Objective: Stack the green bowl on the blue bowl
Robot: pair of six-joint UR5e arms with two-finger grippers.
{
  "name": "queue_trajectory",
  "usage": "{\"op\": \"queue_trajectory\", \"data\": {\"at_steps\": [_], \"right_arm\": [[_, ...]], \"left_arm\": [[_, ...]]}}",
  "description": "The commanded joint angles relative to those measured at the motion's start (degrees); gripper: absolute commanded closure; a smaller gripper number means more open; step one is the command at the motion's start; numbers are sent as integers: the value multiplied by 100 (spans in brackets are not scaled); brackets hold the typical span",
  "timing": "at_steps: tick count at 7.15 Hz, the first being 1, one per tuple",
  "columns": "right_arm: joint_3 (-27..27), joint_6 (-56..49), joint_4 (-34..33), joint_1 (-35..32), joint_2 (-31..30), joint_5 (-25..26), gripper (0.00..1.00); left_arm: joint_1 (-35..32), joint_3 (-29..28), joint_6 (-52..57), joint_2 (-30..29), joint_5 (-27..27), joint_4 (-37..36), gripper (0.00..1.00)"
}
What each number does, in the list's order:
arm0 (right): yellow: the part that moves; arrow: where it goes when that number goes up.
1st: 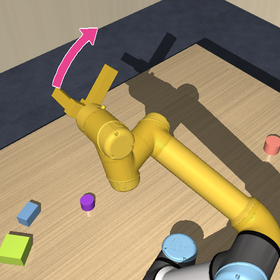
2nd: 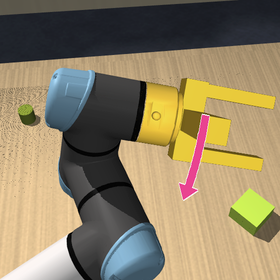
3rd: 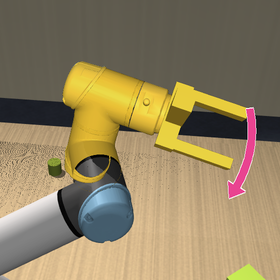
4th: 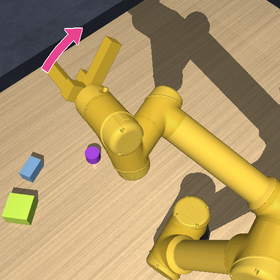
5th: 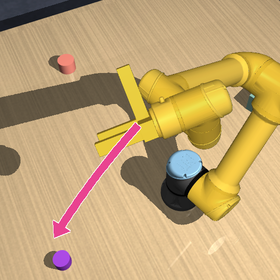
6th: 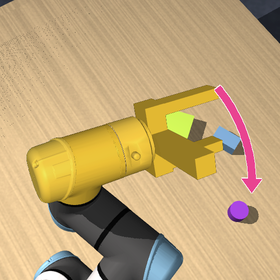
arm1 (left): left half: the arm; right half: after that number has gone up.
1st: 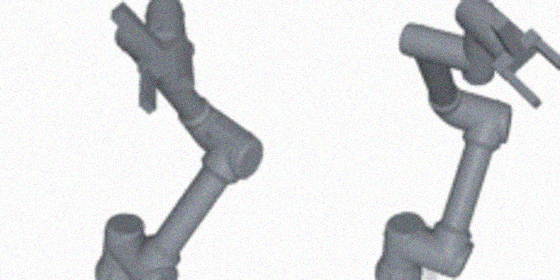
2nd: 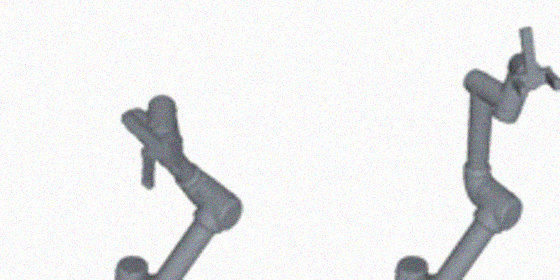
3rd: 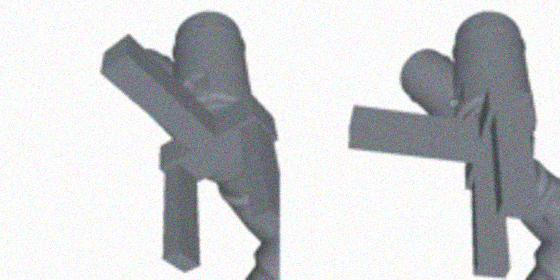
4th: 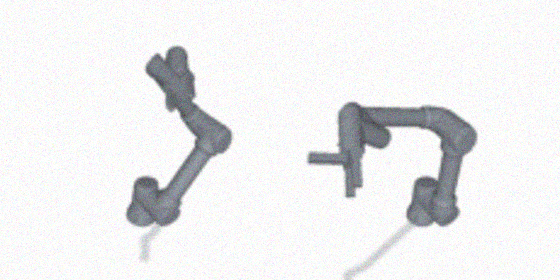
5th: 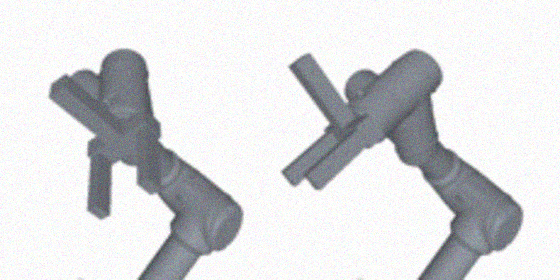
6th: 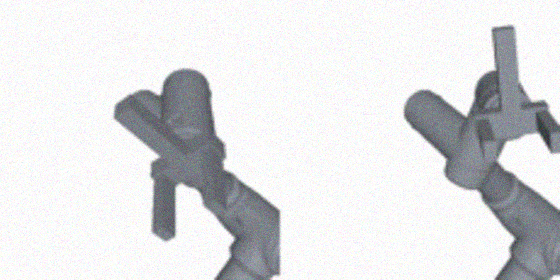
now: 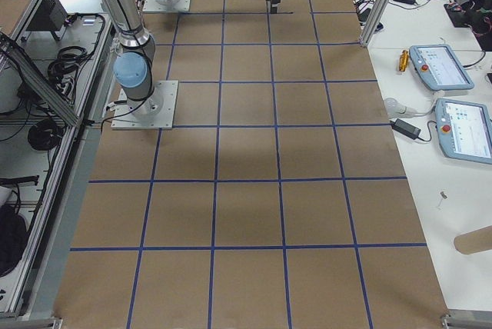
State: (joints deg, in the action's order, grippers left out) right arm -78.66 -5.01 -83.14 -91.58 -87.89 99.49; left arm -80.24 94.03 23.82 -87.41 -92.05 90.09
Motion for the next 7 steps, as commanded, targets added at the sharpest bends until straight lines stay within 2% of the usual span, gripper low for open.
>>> {"op": "queue_trajectory", "data": {"at_steps": [1,4,7], "right_arm": [[0,0,0,0,0,0,0],[0,0,0,0,0,0,0],[0,0,0,8,0,0,0]], "left_arm": [[953,19,1654,-48,-14,0,0],[2463,89,4280,-162,-6,-52,0],[3678,378,7057,-557,-14,-1166,0]]}}
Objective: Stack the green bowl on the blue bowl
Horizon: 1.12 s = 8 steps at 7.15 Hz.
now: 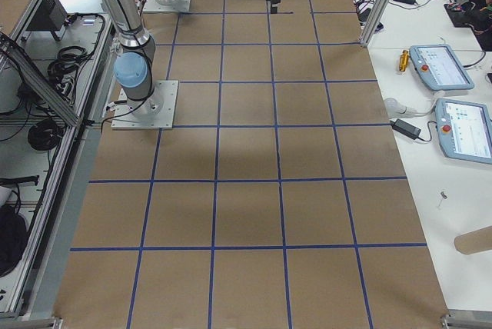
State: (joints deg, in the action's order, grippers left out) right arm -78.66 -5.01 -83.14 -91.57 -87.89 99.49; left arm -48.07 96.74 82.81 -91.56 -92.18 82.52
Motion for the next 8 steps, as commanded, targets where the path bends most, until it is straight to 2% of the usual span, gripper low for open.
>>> {"op": "queue_trajectory", "data": {"at_steps": [1,3,4,8], "right_arm": [[0,0,0,7,0,0,0],[0,0,0,-2,0,0,0],[0,0,0,-2,0,0,0],[0,0,0,-2,0,0,0]], "left_arm": [[900,143,2064,-308,-19,-621,0],[1666,152,4111,-660,-2,-1252,0],[2044,143,4747,-862,15,-1290,0],[2697,143,5796,-1775,-73,-2027,0]]}}
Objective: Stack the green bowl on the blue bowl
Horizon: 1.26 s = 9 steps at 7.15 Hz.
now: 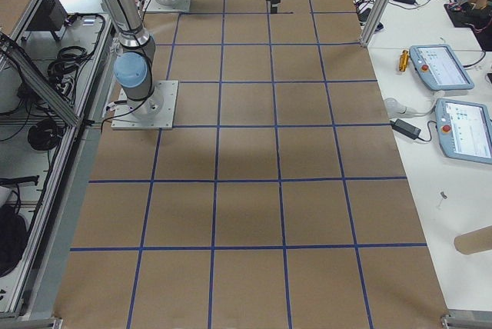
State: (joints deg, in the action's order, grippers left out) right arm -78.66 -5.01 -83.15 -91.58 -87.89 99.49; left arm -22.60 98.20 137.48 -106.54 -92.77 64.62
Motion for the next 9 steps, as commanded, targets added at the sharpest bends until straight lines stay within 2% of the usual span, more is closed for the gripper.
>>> {"op": "queue_trajectory", "data": {"at_steps": [1,3,4,9], "right_arm": [[0,0,0,9,0,0,0],[0,0,0,9,0,0,0],[0,0,0,0,0,0,0],[0,0,0,9,0,0,0]], "left_arm": [[194,6,558,-427,-30,-344,0],[405,-12,735,-674,-48,-406,0],[405,-3,780,-762,-48,-624,0],[441,-3,938,-1026,-276,-748,0]]}}
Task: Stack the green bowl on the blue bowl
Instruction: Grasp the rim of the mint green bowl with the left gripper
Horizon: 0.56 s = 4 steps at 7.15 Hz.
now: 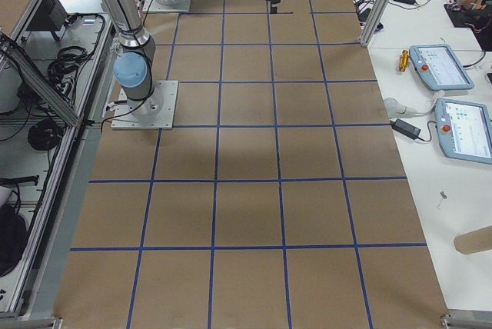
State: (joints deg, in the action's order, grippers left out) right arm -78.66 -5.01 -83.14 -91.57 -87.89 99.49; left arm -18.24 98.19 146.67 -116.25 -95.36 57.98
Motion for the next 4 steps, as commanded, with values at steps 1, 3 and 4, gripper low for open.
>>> {"op": "queue_trajectory", "data": {"at_steps": [1,3,4], "right_arm": [[0,0,0,7,0,0,0],[0,0,0,7,0,0,0],[0,0,0,7,0,0,0]], "left_arm": [[5,-1,20,-108,-17,-94,0],[-4,-1,28,-152,-96,-172,2],[5,-1,28,-152,-105,-173,10]]}}
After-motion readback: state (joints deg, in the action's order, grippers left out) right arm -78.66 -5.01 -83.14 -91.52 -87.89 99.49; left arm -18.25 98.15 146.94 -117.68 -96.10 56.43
